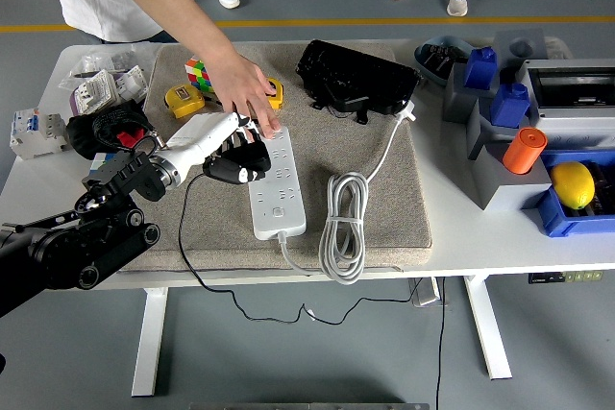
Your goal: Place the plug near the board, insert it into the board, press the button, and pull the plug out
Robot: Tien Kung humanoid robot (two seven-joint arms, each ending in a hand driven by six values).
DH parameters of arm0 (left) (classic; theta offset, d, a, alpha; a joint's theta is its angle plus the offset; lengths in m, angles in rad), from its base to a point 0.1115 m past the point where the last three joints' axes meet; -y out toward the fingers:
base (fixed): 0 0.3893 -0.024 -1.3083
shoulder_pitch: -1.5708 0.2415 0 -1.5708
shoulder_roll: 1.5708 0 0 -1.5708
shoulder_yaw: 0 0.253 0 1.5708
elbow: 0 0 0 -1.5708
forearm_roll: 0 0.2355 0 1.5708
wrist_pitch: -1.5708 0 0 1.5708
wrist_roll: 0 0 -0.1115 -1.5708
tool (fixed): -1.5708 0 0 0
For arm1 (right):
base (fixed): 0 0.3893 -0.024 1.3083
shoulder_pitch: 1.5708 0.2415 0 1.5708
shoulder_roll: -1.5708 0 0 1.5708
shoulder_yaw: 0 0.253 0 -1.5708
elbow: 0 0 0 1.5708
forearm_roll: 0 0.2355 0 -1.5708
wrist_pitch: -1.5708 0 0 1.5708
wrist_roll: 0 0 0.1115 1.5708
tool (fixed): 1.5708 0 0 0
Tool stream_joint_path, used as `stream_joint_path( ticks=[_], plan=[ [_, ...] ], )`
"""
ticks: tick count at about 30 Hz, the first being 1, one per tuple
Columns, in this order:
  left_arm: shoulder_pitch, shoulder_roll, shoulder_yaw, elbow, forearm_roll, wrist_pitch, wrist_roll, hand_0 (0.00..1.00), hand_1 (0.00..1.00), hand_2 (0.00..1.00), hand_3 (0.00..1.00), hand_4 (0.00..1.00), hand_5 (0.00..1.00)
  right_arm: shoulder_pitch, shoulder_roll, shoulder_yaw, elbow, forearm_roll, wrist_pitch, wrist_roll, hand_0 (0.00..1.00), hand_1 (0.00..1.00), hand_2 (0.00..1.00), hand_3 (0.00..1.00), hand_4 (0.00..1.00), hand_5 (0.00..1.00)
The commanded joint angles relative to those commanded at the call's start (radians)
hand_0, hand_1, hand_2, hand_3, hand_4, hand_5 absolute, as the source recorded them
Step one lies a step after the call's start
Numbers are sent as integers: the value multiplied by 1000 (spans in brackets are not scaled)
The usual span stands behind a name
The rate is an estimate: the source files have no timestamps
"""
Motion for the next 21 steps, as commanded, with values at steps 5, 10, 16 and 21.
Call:
stream_joint_path(
  ticks=[5, 10, 16, 21],
  plan=[
    [6, 3, -7, -11, 3, -5, -5, 237, 308, 320, 501, 831, 90, 0, 0, -2, 1, 0, 0, 1, 709, 714, 698, 596, 998, 594],
    [14, 18, -27, -31, 12, -7, -10, 232, 305, 318, 498, 830, 92, 0, -1, -4, 1, -1, -1, 1, 709, 714, 698, 594, 998, 594],
    [31, 43, -73, -38, 29, 16, -16, 238, 307, 321, 504, 834, 96, 0, -2, -7, 1, 0, 0, 1, 709, 713, 699, 594, 998, 594],
    [32, 48, -75, 9, 33, 38, -17, 255, 315, 333, 514, 838, 97, 0, -2, -6, 1, 0, 0, 1, 708, 713, 699, 593, 998, 593]
  ],
)
